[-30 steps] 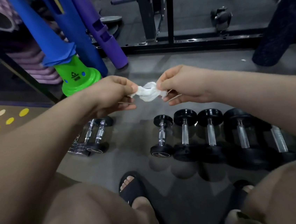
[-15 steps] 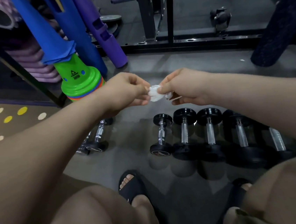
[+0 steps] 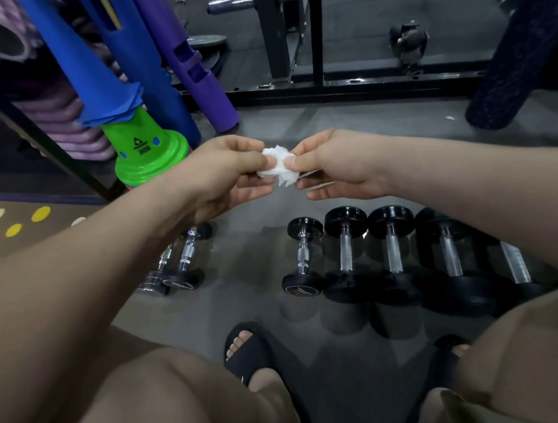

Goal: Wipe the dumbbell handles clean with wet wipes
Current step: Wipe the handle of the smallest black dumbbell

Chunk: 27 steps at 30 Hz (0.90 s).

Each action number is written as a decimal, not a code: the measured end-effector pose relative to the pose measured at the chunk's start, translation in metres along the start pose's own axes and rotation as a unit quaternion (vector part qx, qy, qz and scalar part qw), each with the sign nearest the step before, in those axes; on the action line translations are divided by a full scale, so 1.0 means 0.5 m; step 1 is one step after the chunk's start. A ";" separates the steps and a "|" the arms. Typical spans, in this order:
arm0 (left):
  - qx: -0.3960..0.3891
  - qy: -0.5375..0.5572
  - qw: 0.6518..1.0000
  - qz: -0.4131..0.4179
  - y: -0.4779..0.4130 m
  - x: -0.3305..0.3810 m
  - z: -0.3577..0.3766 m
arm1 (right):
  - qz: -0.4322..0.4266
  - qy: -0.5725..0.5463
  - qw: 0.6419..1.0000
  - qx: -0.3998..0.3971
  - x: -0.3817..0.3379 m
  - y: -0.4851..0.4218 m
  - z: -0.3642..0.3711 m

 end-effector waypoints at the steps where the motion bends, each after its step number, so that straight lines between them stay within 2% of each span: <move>1: 0.014 -0.004 1.000 0.002 0.002 0.002 -0.007 | -0.003 -0.017 1.000 0.004 -0.006 -0.002 0.000; 4: 0.025 -0.029 0.999 -0.009 0.012 -0.009 -0.017 | 0.000 -0.076 0.997 0.025 -0.019 -0.012 0.009; 9: 0.048 0.041 0.998 -0.005 0.022 -0.038 -0.021 | 0.011 -0.117 0.992 0.046 -0.009 -0.027 0.037; 14: 0.149 0.086 0.985 -0.010 0.021 -0.115 -0.039 | 0.039 0.004 0.998 0.051 0.078 -0.031 0.031; 17: 0.183 0.038 0.982 -0.021 0.008 -0.181 -0.048 | 0.050 0.074 0.995 0.035 0.161 -0.033 0.025; 20: 0.222 -0.038 0.974 -0.023 -0.029 -0.258 -0.072 | 0.082 0.202 0.975 0.036 0.266 -0.043 -0.003; 22: 0.238 -0.074 0.968 -0.034 -0.059 -0.320 -0.090 | 0.099 0.239 0.965 0.045 0.339 -0.057 -0.016; 27: 0.240 -0.140 0.957 -0.080 -0.147 -0.455 -0.110 | 0.078 0.379 0.921 0.032 0.471 -0.100 0.000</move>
Point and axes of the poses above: each hand's wrist, its own y-axis away from the middle knuckle, its own z-axis out of the palm, x = y × z, the point moved 9 cm from there along -y, towards the middle knuckle, and after that the axes turned 7 degrees about -z, right-handed, at the moved point
